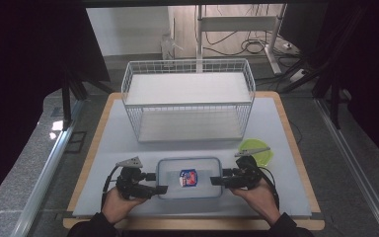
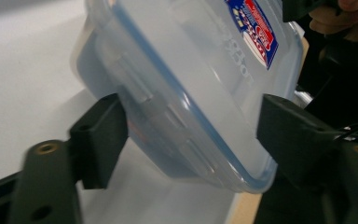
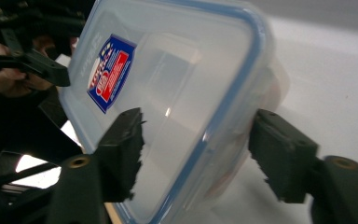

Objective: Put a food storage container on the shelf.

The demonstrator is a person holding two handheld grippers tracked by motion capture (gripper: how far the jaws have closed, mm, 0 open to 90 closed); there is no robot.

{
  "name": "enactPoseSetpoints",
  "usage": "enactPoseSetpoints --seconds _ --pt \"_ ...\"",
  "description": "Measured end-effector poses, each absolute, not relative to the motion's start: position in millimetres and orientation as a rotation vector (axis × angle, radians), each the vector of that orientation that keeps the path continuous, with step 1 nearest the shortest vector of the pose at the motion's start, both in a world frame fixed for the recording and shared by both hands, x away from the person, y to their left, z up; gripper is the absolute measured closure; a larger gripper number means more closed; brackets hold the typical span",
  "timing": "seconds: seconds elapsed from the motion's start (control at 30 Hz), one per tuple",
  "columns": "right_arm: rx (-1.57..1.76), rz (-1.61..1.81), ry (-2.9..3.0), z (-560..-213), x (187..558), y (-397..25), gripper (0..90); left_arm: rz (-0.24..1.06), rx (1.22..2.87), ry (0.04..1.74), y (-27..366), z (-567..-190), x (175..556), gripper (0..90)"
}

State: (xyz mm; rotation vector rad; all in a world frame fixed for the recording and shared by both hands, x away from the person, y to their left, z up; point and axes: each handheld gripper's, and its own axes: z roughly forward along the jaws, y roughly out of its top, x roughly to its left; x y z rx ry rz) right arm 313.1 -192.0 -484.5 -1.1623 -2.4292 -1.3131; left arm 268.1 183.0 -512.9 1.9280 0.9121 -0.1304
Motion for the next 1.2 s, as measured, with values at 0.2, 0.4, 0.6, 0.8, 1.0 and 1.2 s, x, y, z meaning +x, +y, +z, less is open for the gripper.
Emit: enactPoseSetpoints --seconds 0.2,0.4,0.6,0.8,1.0,1.2 --pt "-1.130 -1.329 -2.435 -484.8 305.7 -196.0 39.3 -0.109 1.900 0.907 184.5 -513.4 262.4 35.2" --pt "-1.126 -1.311 -2.395 -490.9 308.4 -196.0 37.1 -0.108 1.887 0.900 185.5 -515.7 262.2 34.9" --pt "-1.166 -1.340 -2.380 -488.3 303.1 -198.9 43.1 -0.117 1.850 0.906 187.0 -518.9 263.6 35.3" --pt "-1.193 -1.353 -2.315 -490.8 300.5 -203.2 47.3 -0.187 1.805 0.938 190.6 -522.5 266.5 37.7" --pt "-1.217 -1.356 -2.295 -491.1 298.5 -203.5 48.0 -0.217 1.798 0.963 191.4 -523.5 269.7 37.5" --pt "-1.217 -1.355 -2.283 -492.0 299.3 -204.1 48.0 -0.263 1.783 0.968 192.6 -524.9 272.4 36.9"
